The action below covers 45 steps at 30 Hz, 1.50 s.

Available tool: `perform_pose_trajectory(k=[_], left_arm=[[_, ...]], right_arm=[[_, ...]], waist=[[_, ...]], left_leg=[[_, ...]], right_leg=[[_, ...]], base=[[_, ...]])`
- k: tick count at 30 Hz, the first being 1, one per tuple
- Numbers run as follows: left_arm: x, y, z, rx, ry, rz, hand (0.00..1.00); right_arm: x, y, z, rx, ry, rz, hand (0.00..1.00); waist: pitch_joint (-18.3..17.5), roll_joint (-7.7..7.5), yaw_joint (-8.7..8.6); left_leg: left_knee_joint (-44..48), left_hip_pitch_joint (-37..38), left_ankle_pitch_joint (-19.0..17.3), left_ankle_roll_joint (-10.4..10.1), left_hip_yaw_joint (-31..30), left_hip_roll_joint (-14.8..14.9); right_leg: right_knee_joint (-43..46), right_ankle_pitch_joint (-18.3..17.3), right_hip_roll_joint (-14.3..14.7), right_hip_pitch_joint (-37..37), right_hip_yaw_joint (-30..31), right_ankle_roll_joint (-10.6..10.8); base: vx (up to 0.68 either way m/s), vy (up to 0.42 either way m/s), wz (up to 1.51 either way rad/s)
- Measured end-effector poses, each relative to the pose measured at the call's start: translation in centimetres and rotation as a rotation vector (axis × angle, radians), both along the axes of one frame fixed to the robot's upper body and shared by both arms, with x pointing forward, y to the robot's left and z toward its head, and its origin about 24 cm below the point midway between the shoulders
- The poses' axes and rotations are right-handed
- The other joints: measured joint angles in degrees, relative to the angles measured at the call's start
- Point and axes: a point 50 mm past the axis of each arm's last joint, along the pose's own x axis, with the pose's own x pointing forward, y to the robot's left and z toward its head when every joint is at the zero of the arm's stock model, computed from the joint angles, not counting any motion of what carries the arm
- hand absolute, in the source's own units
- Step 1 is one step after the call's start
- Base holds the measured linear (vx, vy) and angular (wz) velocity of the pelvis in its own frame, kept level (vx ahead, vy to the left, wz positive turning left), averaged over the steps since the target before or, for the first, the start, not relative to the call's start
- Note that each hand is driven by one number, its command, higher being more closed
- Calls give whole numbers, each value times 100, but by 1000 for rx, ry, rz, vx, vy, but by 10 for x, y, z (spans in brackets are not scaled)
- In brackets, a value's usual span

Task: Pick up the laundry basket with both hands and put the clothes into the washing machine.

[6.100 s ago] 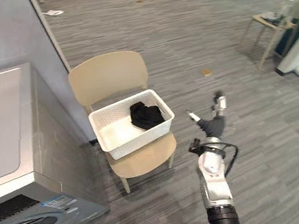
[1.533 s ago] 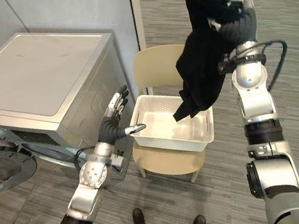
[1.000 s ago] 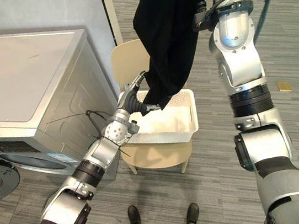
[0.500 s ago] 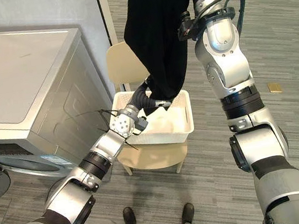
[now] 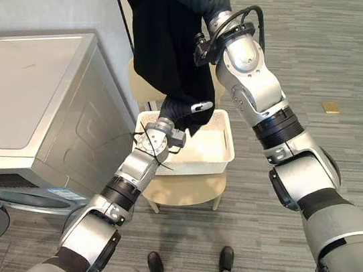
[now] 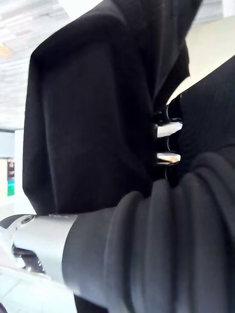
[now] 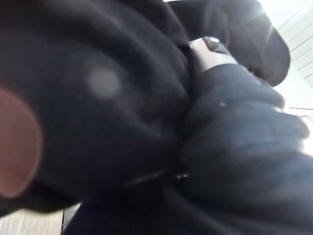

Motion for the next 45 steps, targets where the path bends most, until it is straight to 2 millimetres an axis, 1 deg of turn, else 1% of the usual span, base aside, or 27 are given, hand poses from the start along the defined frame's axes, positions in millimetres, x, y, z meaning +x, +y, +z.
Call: perform_pose_trajectory(k=[3, 7, 9, 13, 14, 17, 21, 23, 26, 33, 35, 38, 41, 42, 44, 45], left_arm=[[-2, -4, 1, -18, -6, 8, 100], [-1, -2, 5, -48, -24, 32, 100], [-2, -3, 6, -58, -34, 30, 100], [-2, -2, 9, -86, -52, 61, 100], [-2, -2, 9, -87, -56, 68, 100], [0, 5, 11, -97, -72, 122, 100], [3, 17, 15, -116, -96, 204, 100], [5, 24, 16, -123, -107, 243, 100], [6, 34, 16, -121, -117, 285, 100], [8, 56, 10, -145, -107, 382, 100], [7, 62, 10, -161, -109, 403, 100], [4, 75, 11, -186, -124, 428, 100], [-1, 97, 15, -225, -159, 477, 100], [-3, 102, 16, -233, -168, 487, 100], [-11, 125, 19, -267, -205, 542, 100], [-14, 133, 21, -278, -222, 558, 100]], right_arm=[[1, 4, -8, -1, 23, 14, 100], [1, 22, -26, 17, 70, 77, 100], [0, 25, -34, 29, 78, 97, 100], [0, 26, -44, 32, 103, 104, 100], [0, 25, -46, 35, 102, 104, 0], [0, 23, -50, 43, 102, 100, 0], [0, 22, -52, 44, 106, 95, 0], [1, 19, -59, 45, 127, 87, 0], [2, 16, -66, 44, 146, 76, 0], [3, 8, -74, 34, 165, 50, 0], [3, 3, -79, 29, 180, 38, 0], [3, -8, -97, 46, 231, 7, 0], [1, -31, -121, 103, 299, -53, 0], [0, -36, -125, 113, 309, -67, 0], [-7, -57, -140, 156, 344, -125, 0], [-8, -61, -142, 162, 346, -133, 0]], waist=[[0, -1, 2], [-3, -15, 3], [-4, -21, -3], [-3, -36, 3], [-3, -44, 3], [-2, -77, 1], [-2, -80, 0], [-4, -82, -3], [-4, -82, -4], [-17, -102, -4], [-24, -113, -7], [-26, -116, -6], [-28, -115, -2], [-28, -115, -2], [-32, -113, 6], [-32, -112, 7]], left_leg=[[1, 4, 0, 0, 7, 0], [0, 80, -2, -2, 142, 7], [-1, 91, -5, -3, 153, 15], [-1, 91, -6, -4, 169, 16], [-1, 91, -6, -4, 173, 16], [-1, 88, -8, -5, 207, 16], [-1, 86, -8, -4, 250, 19], [-1, 86, -8, -4, 251, 19], [-1, 87, -8, -4, 250, 18], [-1, 97, -7, -4, 243, 18], [-1, 112, -7, -4, 239, 17], [-1, 151, -7, -4, 222, 16], [-1, 162, -7, -4, 181, 14], [-1, 169, -7, -4, 169, 13], [0, 260, -8, -4, 116, 8], [0, 289, -10, -4, 113, 7]], right_leg=[[0, 0, 0, 0, 6, 0], [0, 2, 0, 0, 145, -2], [-1, 2, 4, 0, 164, -2], [-2, 2, 2, -11, 185, -2], [-2, 2, 2, -13, 188, -2], [-2, 4, 1, -41, 227, -2], [-2, 11, 2, -73, 274, -3], [-1, 11, 2, -73, 274, -3], [-1, 14, 2, -72, 274, -2], [-2, 32, 2, -60, 273, -10], [-2, 34, 1, -43, 272, -9], [-4, 33, 1, 1, 259, -8], [-4, 33, 2, 37, 221, -8], [-4, 33, 1, 51, 210, -8], [-6, 27, -1, 180, 153, -4], [-7, 25, -2, 210, 150, -2]], base=[[0, 0, -1], [2, 2, -14], [8, 4, -7], [0, 0, 0], [16, 2, -4], [23, 1, -6], [40, -3, -6], [42, -3, -1], [35, 0, 0], [10, 1, 0], [0, 0, 0], [10, 2, 2], [0, 0, 6], [19, 2, 10], [33, 3, 12], [27, 4, 6]])
